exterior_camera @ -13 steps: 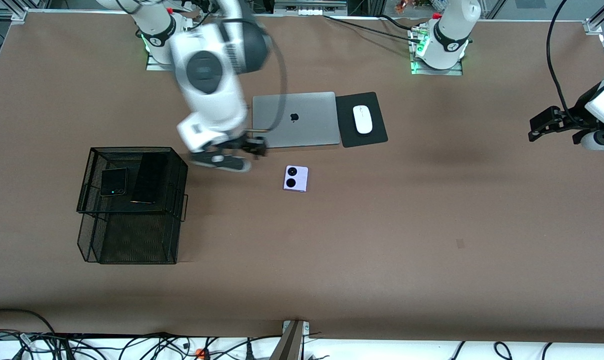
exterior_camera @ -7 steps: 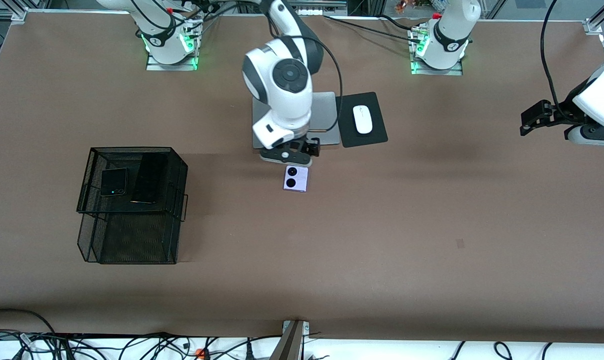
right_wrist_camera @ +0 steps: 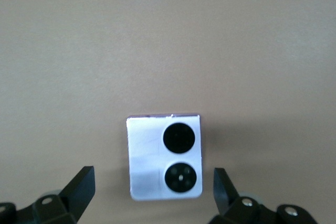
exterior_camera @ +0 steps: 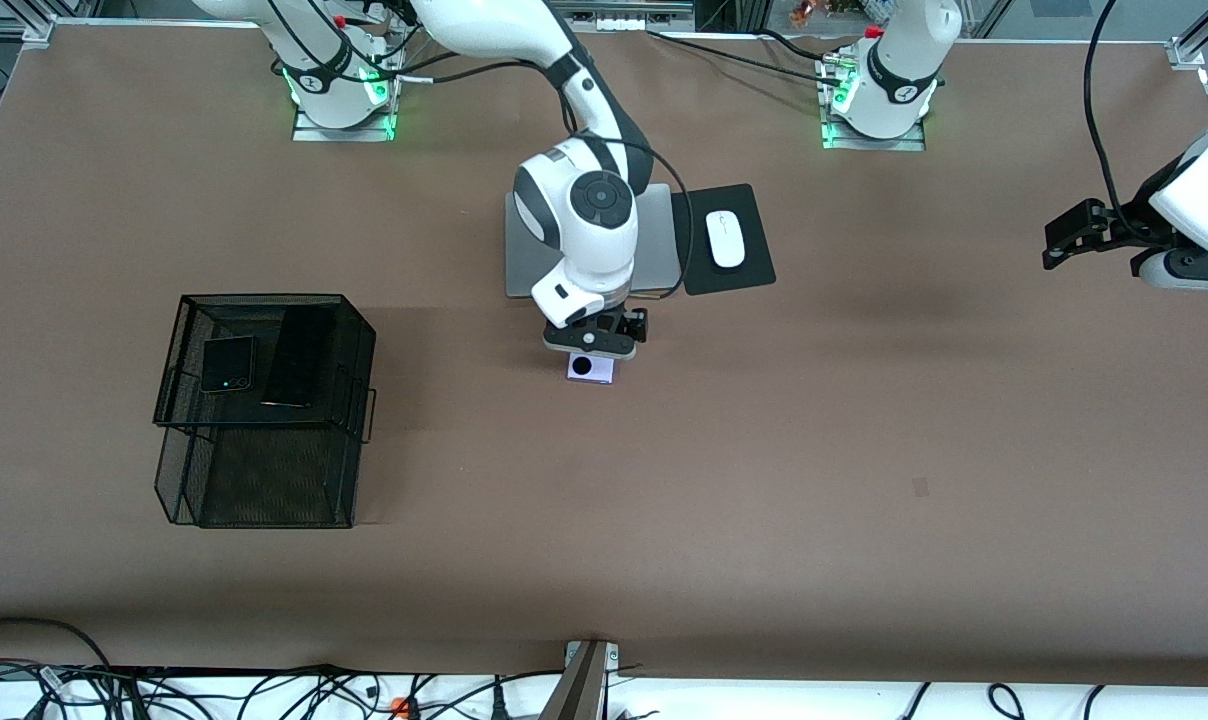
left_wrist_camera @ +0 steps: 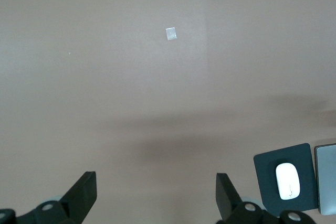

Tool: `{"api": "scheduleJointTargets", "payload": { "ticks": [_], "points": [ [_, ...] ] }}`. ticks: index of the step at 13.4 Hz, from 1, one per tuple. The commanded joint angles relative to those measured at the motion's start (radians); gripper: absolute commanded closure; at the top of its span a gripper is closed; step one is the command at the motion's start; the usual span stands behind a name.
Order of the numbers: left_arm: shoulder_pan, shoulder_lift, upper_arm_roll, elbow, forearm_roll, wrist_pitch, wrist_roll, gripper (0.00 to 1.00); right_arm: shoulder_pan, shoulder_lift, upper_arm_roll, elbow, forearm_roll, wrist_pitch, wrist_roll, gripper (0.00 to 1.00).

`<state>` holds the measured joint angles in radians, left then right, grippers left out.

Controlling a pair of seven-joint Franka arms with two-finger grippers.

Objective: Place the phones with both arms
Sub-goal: 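Lower the right gripper onto the white phone and grasp it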

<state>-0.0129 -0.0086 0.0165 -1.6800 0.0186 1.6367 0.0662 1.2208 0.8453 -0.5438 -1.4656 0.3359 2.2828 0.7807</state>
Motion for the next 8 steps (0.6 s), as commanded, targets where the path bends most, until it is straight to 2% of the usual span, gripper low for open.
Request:
{"api": "scheduleJointTargets", "payload": {
  "ticks": [1,8],
  "points": [
    [0.010,-0.011,-0.015,0.002,-0.002,-0.009,-0.003,0.00,-0.012,0.026,0.022,-0.031,0.028,0.087,-0.027,0.00],
    [0.001,-0.011,-0.023,0.006,0.014,-0.009,-0.032,0.00,-0.027,0.067,0.035,-0.039,0.090,0.153,-0.070,0.00]
  ]
}}
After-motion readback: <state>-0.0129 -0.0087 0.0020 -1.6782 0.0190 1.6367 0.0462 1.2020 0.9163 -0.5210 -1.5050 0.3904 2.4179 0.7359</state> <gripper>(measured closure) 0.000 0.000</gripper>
